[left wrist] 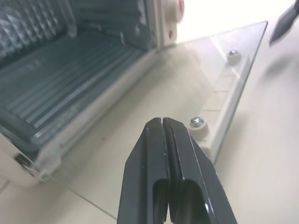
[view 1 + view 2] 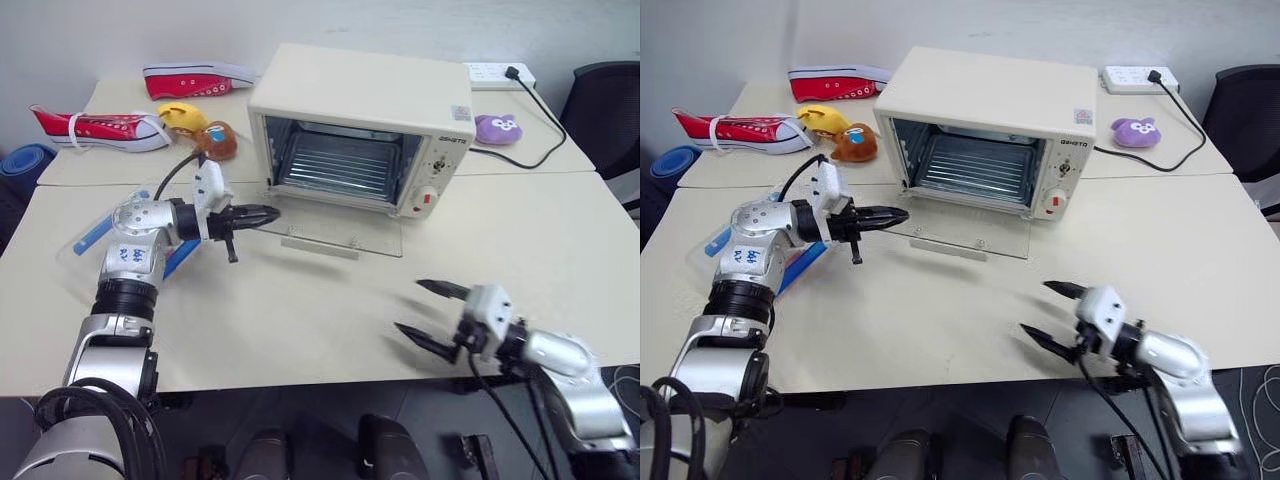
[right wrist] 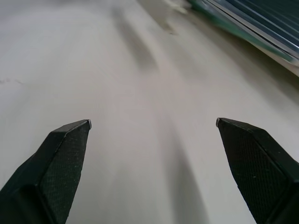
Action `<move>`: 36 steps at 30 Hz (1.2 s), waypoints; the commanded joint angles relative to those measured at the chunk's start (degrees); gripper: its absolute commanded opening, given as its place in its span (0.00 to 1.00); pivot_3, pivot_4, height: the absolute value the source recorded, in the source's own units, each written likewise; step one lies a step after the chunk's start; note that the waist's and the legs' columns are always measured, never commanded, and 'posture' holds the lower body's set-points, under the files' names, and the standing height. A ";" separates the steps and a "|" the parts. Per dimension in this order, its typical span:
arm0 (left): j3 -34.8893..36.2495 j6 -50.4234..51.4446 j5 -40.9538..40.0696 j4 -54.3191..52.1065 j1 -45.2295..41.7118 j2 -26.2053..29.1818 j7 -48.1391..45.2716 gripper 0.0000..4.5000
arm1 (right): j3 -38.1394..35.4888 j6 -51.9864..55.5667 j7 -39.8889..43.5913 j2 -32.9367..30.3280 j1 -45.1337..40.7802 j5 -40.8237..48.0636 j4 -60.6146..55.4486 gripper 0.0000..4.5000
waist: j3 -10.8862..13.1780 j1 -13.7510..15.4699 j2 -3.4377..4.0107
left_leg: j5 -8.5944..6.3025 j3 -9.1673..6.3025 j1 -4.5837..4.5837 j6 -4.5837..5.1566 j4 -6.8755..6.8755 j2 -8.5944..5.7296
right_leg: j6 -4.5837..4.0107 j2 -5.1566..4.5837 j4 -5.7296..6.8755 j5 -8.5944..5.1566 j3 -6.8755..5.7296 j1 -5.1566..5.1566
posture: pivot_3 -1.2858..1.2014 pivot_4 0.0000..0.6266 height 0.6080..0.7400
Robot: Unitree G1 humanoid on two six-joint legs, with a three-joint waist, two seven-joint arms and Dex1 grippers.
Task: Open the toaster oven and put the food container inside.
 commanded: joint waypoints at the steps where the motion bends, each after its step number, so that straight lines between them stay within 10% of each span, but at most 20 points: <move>1: -1.90 3.25 3.52 -6.17 2.60 -0.02 5.07 0.01 | -6.00 -2.89 -0.11 -0.66 -0.66 4.58 -2.59 1.00 | 0.00 0.14 0.00 | 0.00 0.01 0.02 0.00 0.00 0.01 | 0.00 0.00 0.02 0.00 0.01 0.00 | 0.52 0.24 1.00; 11: -0.58 10.43 3.61 -14.00 9.54 -1.34 13.67 0.01 | -5.14 0.42 1.46 -2.43 -6.82 7.72 -2.07 1.00 | -0.01 0.42 0.01 | 0.00 -0.01 0.05 0.00 0.06 0.01 | -0.01 0.00 0.05 0.01 0.01 0.05 | 0.52 0.24 1.00; 19: 14.77 26.77 -17.25 -31.84 14.58 3.19 10.43 0.01 | -3.62 7.43 1.19 -1.49 -12.41 13.52 -3.41 1.00 | 0.01 0.06 -0.01 | 0.00 -0.05 0.01 0.00 0.07 0.06 | -0.01 0.00 0.04 0.01 -0.01 0.03 | 0.52 0.24 1.00; 25: 37.01 40.06 -23.56 -43.33 34.76 14.60 13.85 0.40 | 0.01 5.34 4.25 -0.31 -16.25 13.06 -2.51 1.00 | -0.01 -1.22 0.07 | -0.01 -0.08 0.09 -0.03 -0.11 0.12 | -0.03 0.02 -0.01 -0.01 -0.01 0.02 | 0.52 0.24 1.00; 36: 68.89 43.59 -24.01 -42.19 68.02 5.85 24.42 0.99 | 5.96 -1.82 11.24 3.81 -22.59 11.50 3.05 1.00 | -0.07 0.16 -0.22 | -0.09 -0.16 0.05 -0.07 -0.04 0.13 | -0.05 0.00 -0.12 -0.01 -0.04 0.07 | 0.52 0.24 1.00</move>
